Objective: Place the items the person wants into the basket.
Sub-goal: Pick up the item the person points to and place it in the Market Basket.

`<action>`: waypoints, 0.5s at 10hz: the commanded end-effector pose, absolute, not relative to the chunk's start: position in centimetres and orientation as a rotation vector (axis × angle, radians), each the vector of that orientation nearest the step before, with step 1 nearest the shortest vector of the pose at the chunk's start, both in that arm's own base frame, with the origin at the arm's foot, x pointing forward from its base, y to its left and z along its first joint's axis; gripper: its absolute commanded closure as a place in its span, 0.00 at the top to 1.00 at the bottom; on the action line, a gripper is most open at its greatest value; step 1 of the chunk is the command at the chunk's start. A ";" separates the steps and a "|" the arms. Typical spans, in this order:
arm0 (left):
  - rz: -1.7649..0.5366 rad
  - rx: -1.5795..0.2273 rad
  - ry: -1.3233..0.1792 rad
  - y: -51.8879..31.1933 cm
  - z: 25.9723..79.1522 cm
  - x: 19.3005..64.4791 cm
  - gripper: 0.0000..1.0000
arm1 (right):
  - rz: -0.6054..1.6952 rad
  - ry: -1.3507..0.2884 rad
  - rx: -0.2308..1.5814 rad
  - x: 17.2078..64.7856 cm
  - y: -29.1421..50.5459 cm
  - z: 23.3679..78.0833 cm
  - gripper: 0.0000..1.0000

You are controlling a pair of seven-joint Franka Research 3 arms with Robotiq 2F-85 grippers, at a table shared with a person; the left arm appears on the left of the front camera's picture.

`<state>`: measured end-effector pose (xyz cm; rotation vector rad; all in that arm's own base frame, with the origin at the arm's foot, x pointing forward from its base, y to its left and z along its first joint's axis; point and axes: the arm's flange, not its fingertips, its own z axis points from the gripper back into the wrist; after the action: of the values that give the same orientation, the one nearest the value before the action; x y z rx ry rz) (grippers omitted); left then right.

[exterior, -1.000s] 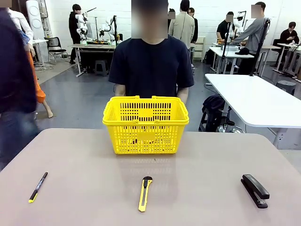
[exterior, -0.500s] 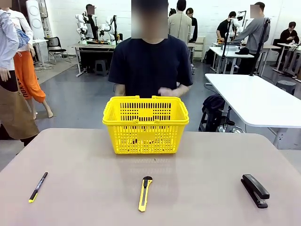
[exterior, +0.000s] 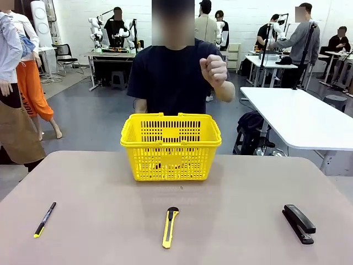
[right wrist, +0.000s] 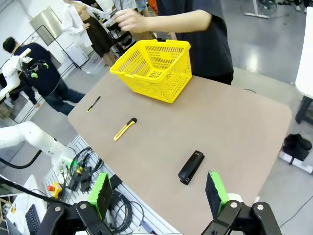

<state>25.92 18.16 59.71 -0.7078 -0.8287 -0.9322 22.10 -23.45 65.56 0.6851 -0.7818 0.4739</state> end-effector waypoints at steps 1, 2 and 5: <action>-0.949 -0.713 -0.852 18.3 59.8 25.9 1.00 | 0.493 -0.793 0.692 22.1 -23.4 65.7 1.00; -0.949 -0.713 -0.852 18.3 59.8 25.9 1.00 | 0.493 -0.793 0.692 22.1 -23.4 65.7 1.00; -0.949 -0.713 -0.852 18.3 59.8 25.9 1.00 | 0.493 -0.793 0.692 22.1 -23.4 65.7 1.00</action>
<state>25.92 18.16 59.71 -0.7078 -0.8287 -0.9322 22.08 -23.49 65.49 0.6819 -0.7807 0.4710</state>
